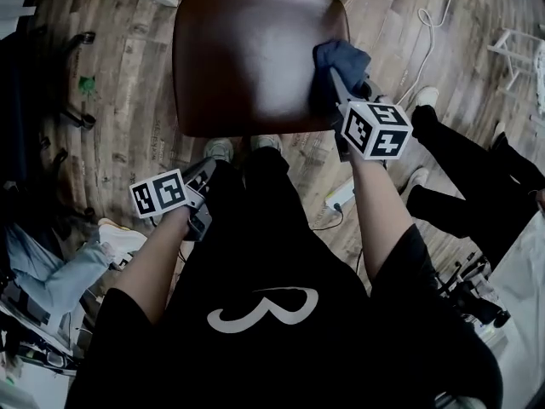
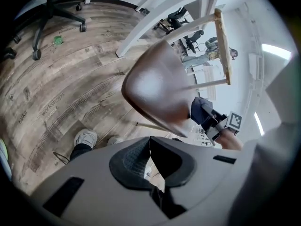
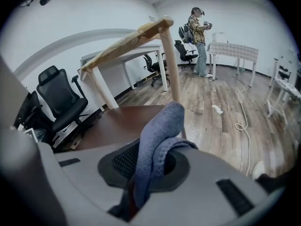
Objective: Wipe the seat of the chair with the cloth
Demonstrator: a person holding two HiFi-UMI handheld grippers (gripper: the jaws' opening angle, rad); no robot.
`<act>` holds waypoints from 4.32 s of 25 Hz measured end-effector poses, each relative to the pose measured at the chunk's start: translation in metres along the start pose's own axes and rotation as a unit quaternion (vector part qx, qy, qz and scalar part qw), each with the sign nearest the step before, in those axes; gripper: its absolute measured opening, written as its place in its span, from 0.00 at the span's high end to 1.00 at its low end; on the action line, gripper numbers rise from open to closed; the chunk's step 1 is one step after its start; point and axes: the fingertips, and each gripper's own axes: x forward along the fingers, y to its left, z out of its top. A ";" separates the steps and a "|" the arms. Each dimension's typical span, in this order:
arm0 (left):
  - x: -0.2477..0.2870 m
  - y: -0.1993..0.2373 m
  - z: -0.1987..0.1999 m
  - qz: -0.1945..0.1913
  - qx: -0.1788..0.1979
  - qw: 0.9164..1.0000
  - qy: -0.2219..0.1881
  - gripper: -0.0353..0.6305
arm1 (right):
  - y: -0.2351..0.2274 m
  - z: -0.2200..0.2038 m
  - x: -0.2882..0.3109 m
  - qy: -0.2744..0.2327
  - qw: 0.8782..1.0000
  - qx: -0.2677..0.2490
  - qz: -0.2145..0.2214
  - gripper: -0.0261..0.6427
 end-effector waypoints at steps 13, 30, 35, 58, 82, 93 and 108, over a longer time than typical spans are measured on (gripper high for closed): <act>-0.073 0.077 0.018 0.003 -0.026 0.999 -0.032 0.92 | 0.226 -0.007 0.037 0.013 0.988 -0.035 0.152 0.89; -0.109 0.141 0.027 0.013 -0.054 0.997 -0.047 0.92 | 0.304 -0.071 0.103 0.098 0.978 -0.079 0.167 0.89; -0.104 0.143 0.026 0.012 -0.055 0.997 -0.043 0.92 | 0.302 -0.073 0.106 0.096 0.978 -0.092 0.161 0.89; -0.051 0.076 -0.015 0.010 -0.032 0.999 -0.022 0.92 | 0.177 -0.079 0.060 0.081 0.987 -0.075 0.115 0.89; 0.025 -0.005 -0.060 0.009 -0.020 0.999 -0.033 0.92 | -0.033 -0.093 -0.015 0.065 0.996 -0.063 0.013 0.89; 0.036 -0.028 -0.079 0.004 -0.030 0.999 -0.039 0.92 | -0.039 -0.091 -0.020 0.059 0.997 -0.036 0.032 0.89; -0.072 -0.158 -0.069 -0.132 0.063 0.981 -0.126 0.92 | 0.080 -0.048 -0.213 -0.061 0.984 -0.022 0.165 0.89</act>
